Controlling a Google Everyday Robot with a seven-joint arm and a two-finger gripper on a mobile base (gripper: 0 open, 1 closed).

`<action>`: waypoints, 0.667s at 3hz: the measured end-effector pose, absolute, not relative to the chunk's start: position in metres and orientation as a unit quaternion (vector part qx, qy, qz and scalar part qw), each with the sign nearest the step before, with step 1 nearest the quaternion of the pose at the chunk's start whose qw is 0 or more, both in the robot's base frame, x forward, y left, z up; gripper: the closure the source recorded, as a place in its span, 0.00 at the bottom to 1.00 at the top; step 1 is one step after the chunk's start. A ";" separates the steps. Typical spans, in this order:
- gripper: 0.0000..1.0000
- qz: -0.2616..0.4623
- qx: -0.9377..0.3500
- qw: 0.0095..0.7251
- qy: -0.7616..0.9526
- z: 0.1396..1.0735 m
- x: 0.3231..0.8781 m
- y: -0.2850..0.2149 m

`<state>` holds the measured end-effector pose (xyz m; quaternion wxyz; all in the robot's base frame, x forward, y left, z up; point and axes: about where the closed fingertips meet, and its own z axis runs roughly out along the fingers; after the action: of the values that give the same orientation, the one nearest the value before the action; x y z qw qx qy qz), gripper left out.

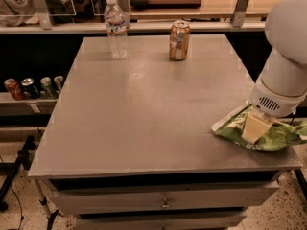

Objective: Pick green jalapeno chip bag

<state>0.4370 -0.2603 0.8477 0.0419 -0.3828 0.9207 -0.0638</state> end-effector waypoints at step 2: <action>1.00 -0.078 -0.397 0.067 0.912 0.883 0.451 -0.262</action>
Offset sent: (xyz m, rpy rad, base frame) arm 0.0260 -0.0031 0.0736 -0.0278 -0.1111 0.0652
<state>0.4511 -0.2620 0.8831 0.0672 -0.3966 0.9122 -0.0783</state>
